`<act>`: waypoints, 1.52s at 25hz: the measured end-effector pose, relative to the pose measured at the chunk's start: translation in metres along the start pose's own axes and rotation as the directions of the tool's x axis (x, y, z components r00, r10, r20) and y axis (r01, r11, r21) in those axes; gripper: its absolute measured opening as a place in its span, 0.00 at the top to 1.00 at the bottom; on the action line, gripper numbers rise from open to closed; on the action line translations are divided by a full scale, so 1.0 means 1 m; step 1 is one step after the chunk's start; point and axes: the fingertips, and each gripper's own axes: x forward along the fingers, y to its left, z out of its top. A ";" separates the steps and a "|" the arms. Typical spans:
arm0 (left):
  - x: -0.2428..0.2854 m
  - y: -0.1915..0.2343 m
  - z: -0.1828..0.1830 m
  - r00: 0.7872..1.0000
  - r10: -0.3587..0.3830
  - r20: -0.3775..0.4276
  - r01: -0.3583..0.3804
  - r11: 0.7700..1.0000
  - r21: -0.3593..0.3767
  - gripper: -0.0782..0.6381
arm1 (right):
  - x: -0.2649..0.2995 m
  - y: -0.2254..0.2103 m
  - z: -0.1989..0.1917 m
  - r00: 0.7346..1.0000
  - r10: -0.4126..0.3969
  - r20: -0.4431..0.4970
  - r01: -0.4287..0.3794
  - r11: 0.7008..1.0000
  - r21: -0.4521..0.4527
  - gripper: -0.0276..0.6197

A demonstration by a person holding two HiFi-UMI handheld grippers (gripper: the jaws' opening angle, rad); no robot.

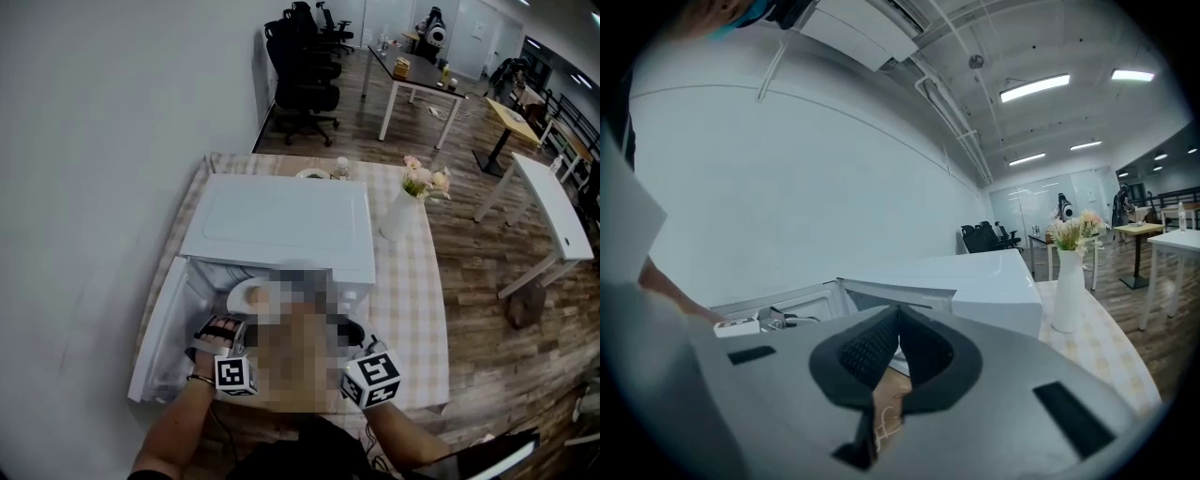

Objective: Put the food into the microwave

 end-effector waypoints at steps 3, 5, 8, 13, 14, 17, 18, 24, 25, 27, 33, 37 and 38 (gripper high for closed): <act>0.016 -0.003 -0.004 1.000 -0.016 -0.015 0.016 1.000 -0.002 0.87 | 0.004 -0.004 -0.004 1.000 0.006 -0.001 -0.006 1.000 0.010 0.94; 0.027 -0.004 -0.008 0.999 -0.016 -0.028 0.016 1.000 -0.004 0.87 | 0.006 -0.005 -0.006 1.000 0.012 -0.004 -0.012 1.000 0.016 0.94; 0.041 -0.009 -0.011 0.999 -0.026 -0.047 0.026 1.000 -0.007 0.87 | 0.008 -0.006 -0.009 1.000 0.016 -0.009 -0.015 1.000 0.026 0.94; 0.058 -0.018 -0.008 0.997 -0.065 -0.048 0.065 0.998 -0.004 0.87 | 0.008 -0.015 -0.012 1.000 0.011 -0.012 -0.011 1.000 0.028 0.94; 0.060 -0.019 -0.008 0.997 -0.065 -0.049 0.065 0.998 -0.004 0.87 | 0.007 -0.017 -0.012 1.000 0.010 -0.009 -0.010 1.000 0.028 0.94; 0.066 -0.018 -0.010 0.996 -0.063 -0.056 0.063 0.998 -0.004 0.87 | 0.006 -0.022 -0.014 1.000 0.002 -0.013 -0.002 0.999 0.033 0.94; 0.068 -0.018 -0.010 0.996 -0.062 -0.057 0.062 0.998 -0.004 0.87 | 0.006 -0.023 -0.016 1.000 0.001 -0.016 0.000 0.999 0.036 0.94; 0.086 -0.011 -0.019 0.997 -0.041 -0.073 0.040 0.999 -0.010 0.86 | 0.002 -0.024 -0.007 0.999 -0.003 0.051 0.002 1.000 0.012 0.94; 0.089 -0.010 -0.021 0.996 -0.038 -0.076 0.037 0.999 -0.013 0.86 | 0.003 -0.023 -0.007 0.999 0.002 0.050 -0.003 1.000 0.012 0.94; 0.095 -0.009 -0.025 0.996 -0.037 -0.083 0.036 0.999 -0.013 0.86 | 0.005 -0.023 -0.010 0.999 0.009 0.034 -0.009 1.000 0.012 0.94; 0.110 -0.012 -0.033 0.993 -0.062 -0.096 0.064 0.998 0.022 0.84 | 0.005 -0.024 -0.019 1.000 0.003 0.002 -0.003 1.000 0.014 0.94; 0.119 -0.009 -0.035 0.993 -0.064 -0.096 0.066 0.998 0.019 0.83 | 0.004 -0.024 -0.023 1.000 0.007 -0.009 -0.007 1.000 0.012 0.94; 0.121 -0.008 -0.035 0.993 -0.065 -0.094 0.066 0.998 0.009 0.83 | 0.003 -0.025 -0.023 1.000 0.008 -0.006 -0.008 1.000 0.011 0.94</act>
